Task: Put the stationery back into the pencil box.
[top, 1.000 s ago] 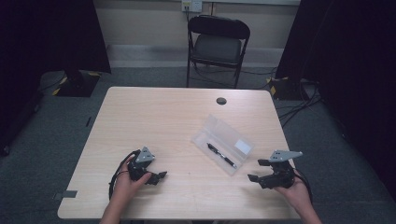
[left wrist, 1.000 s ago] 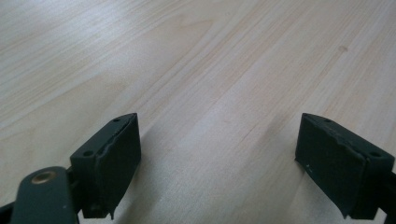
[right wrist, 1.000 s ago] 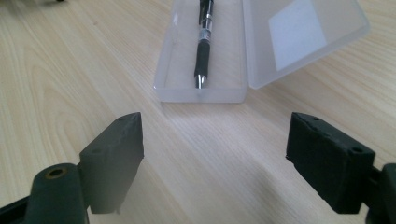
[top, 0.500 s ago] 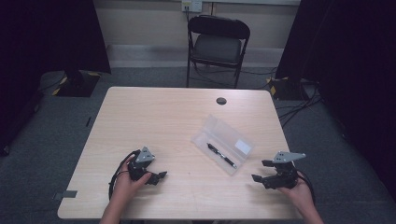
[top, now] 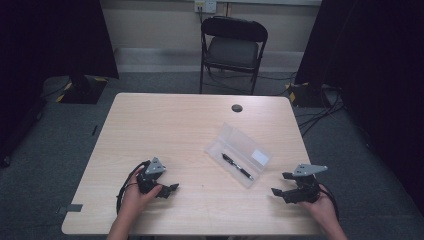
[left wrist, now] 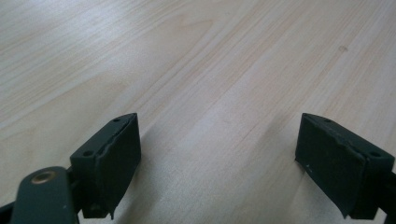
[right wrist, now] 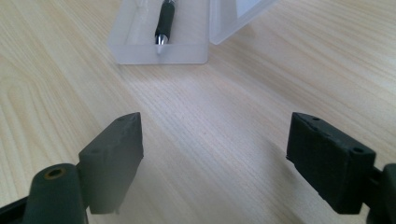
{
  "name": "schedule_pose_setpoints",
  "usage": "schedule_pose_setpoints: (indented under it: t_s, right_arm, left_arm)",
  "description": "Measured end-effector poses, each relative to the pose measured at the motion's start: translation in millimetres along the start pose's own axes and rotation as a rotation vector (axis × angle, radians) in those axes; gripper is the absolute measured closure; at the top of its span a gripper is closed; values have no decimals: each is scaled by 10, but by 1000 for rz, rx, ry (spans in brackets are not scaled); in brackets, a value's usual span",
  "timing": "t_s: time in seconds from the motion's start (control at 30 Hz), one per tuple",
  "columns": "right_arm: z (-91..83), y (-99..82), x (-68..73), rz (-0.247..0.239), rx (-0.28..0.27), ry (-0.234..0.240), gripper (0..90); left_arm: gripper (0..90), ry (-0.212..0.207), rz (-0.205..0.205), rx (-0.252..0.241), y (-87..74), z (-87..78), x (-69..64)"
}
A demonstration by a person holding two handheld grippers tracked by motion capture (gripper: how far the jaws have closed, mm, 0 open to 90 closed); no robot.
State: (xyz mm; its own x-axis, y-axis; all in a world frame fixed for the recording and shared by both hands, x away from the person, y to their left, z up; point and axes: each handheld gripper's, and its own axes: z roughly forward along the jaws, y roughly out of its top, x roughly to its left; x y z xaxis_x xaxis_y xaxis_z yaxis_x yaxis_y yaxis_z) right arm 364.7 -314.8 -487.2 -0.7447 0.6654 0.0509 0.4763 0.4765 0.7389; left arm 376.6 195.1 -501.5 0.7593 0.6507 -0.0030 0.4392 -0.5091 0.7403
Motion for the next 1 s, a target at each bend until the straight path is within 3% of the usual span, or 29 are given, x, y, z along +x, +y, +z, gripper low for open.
schedule_pose_setpoints:
  t_s: [0.63, 1.0]
  right_arm:
    - [58, -91, -30, -39, 21, -44, 142]
    - [61, -109, -49, -25, 9, -58, 131]
  left_arm:
    - [140, 0, 0, 0, 0, 0, 0]
    - [140, 2, 1, 5, 2, -3, 0]
